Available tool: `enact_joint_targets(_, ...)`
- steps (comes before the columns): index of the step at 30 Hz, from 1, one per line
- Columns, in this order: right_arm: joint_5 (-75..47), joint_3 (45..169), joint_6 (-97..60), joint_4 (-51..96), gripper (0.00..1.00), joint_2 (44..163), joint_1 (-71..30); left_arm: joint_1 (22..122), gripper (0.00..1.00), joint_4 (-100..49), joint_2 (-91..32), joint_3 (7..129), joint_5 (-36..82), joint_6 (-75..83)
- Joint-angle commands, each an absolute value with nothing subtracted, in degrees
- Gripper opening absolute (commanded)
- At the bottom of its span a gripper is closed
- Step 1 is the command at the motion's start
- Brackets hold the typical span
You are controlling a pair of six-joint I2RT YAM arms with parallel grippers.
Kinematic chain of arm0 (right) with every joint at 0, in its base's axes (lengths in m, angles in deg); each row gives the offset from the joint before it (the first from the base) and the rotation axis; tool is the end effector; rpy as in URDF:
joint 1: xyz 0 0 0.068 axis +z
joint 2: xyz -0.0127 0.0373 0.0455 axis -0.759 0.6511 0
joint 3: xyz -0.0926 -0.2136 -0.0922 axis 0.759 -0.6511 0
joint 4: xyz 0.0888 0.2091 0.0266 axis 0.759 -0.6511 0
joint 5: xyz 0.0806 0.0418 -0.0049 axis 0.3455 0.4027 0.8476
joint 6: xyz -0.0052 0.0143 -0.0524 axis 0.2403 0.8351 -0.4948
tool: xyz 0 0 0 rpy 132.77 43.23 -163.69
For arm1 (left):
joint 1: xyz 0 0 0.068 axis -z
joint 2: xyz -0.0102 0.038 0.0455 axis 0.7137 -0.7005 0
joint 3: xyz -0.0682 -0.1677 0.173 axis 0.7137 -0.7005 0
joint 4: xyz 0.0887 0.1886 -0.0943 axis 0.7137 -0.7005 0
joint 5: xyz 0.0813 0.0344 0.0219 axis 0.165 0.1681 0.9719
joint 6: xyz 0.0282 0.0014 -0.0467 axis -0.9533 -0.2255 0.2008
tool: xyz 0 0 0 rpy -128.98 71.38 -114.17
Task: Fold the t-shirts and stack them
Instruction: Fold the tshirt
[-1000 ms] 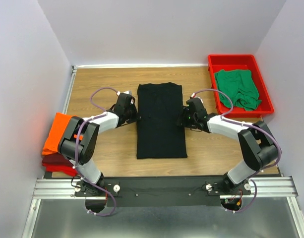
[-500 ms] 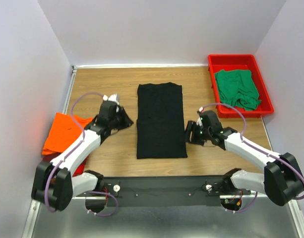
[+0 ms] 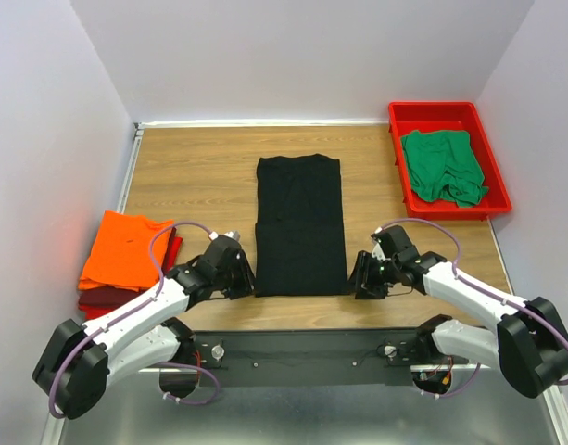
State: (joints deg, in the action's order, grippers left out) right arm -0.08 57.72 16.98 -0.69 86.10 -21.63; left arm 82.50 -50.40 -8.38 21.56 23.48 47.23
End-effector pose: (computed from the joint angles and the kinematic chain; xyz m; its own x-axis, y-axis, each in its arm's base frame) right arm 0.1429 0.0900 0.1550 -0.9692 0.1985 -0.1458 0.0850 0.8254 0.5581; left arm 0.1265 -0.1016 0.1766 -0.9014 -0.3330 -0.2767 -0.1208 0.8072 -0.5777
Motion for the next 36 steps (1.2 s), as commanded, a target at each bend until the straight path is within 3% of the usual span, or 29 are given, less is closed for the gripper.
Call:
enact_joint_targets(1,2.02,56.34,18.45,-2.22,0.55,85.62,-21.6,84.9,0.39,-50.71,-8.31,19.21,23.23,51.6)
enact_joint_targets(20,2.19,53.7,20.91,5.34,0.55,88.96,-21.6,86.05,0.48,-46.84,-15.42,17.8,26.22,51.86)
enact_joint_targets(36,-0.18,53.26,21.52,8.06,0.54,90.19,-21.69,85.96,0.43,-46.58,-16.74,18.59,27.36,51.34)
